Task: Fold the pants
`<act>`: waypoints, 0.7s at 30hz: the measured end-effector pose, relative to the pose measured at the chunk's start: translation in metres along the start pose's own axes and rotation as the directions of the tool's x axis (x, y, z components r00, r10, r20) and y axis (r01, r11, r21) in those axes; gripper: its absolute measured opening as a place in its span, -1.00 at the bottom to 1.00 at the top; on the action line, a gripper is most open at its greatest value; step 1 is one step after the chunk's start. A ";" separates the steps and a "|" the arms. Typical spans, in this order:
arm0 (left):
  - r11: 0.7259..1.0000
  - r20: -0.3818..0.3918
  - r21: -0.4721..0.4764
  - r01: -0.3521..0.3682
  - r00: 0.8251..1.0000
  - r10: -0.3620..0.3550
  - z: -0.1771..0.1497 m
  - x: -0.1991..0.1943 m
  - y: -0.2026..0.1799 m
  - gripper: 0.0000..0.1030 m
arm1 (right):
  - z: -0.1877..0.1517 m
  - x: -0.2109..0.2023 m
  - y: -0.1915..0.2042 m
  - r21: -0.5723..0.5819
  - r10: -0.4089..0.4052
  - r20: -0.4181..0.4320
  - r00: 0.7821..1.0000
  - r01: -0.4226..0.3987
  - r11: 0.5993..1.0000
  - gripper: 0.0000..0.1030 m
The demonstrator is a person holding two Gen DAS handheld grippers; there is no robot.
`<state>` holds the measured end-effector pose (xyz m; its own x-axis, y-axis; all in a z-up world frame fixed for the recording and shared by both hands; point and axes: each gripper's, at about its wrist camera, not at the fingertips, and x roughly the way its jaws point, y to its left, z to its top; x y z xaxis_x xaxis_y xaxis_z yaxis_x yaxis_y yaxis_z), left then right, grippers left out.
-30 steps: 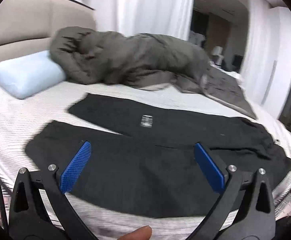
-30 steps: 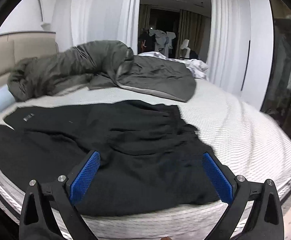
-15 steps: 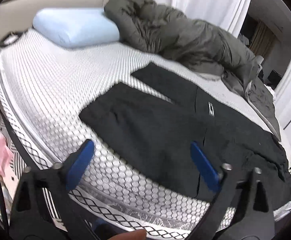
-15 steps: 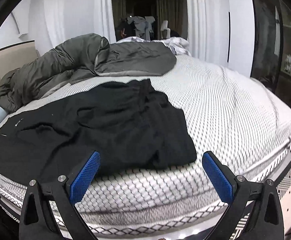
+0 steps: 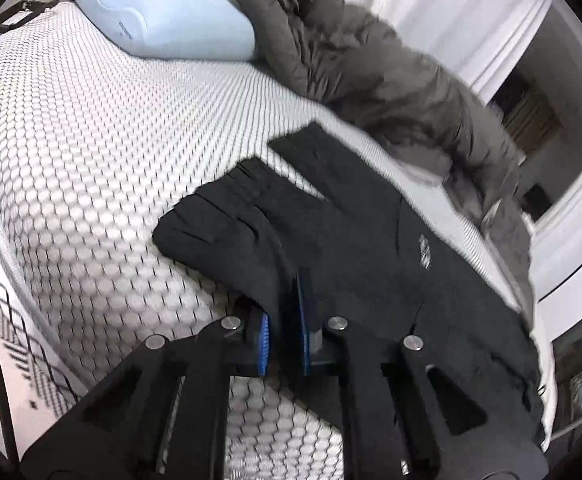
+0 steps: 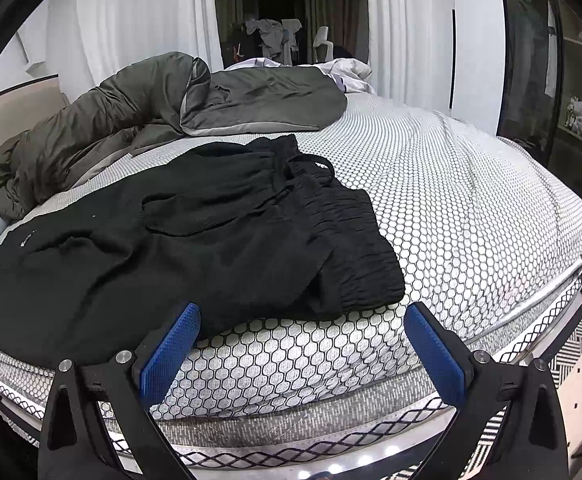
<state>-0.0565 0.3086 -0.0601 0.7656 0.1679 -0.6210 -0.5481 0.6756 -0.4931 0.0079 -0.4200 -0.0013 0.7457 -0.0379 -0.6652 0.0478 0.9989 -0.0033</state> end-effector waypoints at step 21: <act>0.997 0.073 0.074 -0.003 0.997 -0.003 0.030 -0.011 0.002 -0.98 | 0.027 0.061 -0.079 0.639 0.440 -0.047 0.897 -0.311 0.703 -0.66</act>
<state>-0.0559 0.3294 -0.0363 0.7894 0.2179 -0.5738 -0.5240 0.7262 -0.4451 0.0680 -0.5017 -0.0214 0.6586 0.4065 -0.6332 0.2263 0.6955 0.6820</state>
